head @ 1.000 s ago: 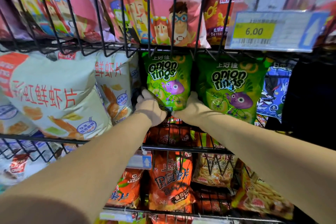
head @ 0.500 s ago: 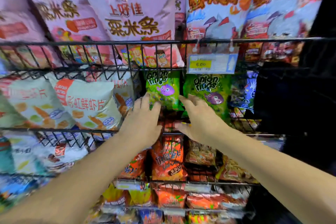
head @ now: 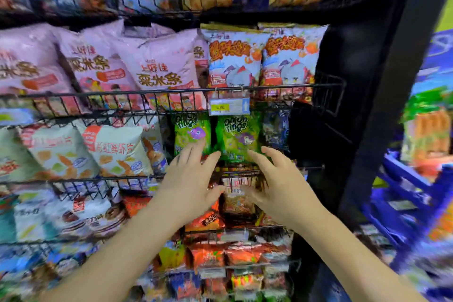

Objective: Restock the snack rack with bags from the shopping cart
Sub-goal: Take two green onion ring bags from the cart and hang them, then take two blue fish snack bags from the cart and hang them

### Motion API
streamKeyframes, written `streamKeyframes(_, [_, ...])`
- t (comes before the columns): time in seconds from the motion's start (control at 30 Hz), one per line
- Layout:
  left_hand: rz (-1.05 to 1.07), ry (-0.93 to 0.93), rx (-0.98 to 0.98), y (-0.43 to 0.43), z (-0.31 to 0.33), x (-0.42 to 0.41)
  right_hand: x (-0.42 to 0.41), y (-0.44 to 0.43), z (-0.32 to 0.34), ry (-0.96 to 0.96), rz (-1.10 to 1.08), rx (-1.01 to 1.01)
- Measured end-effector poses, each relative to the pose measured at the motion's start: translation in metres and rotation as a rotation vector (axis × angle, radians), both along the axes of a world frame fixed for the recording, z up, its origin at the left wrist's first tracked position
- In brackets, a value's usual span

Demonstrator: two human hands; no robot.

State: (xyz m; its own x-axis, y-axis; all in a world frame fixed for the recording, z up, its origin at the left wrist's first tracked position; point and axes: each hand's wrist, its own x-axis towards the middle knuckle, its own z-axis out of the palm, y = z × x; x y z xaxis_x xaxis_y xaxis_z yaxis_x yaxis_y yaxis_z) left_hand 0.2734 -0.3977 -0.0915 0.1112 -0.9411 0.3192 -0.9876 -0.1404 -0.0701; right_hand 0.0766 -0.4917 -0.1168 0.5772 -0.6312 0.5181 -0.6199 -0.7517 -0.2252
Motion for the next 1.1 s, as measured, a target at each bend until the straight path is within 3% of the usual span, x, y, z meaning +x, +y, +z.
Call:
streamKeyframes(0.2, [-0.142, 0.071, -0.036, 0.004, 0.006, -0.026, -0.038, 0.030, 0.002, -0.011, -0.113, -0.001])
streamKeyframes(0.53, [-0.538, 0.121, -0.001, -0.010, -0.013, -0.107, -0.136, 0.098, -0.014, 0.051, -0.514, 0.038])
streamKeyframes(0.93, [-0.943, 0.067, 0.049, 0.005, -0.035, -0.321, -0.330, 0.184, -0.039, 0.045, -0.853, 0.055])
streamKeyframes(1.1, [-1.091, 0.039, 0.095, 0.016, -0.042, -0.453, -0.443, 0.231, -0.045, 0.036, -1.020, 0.058])
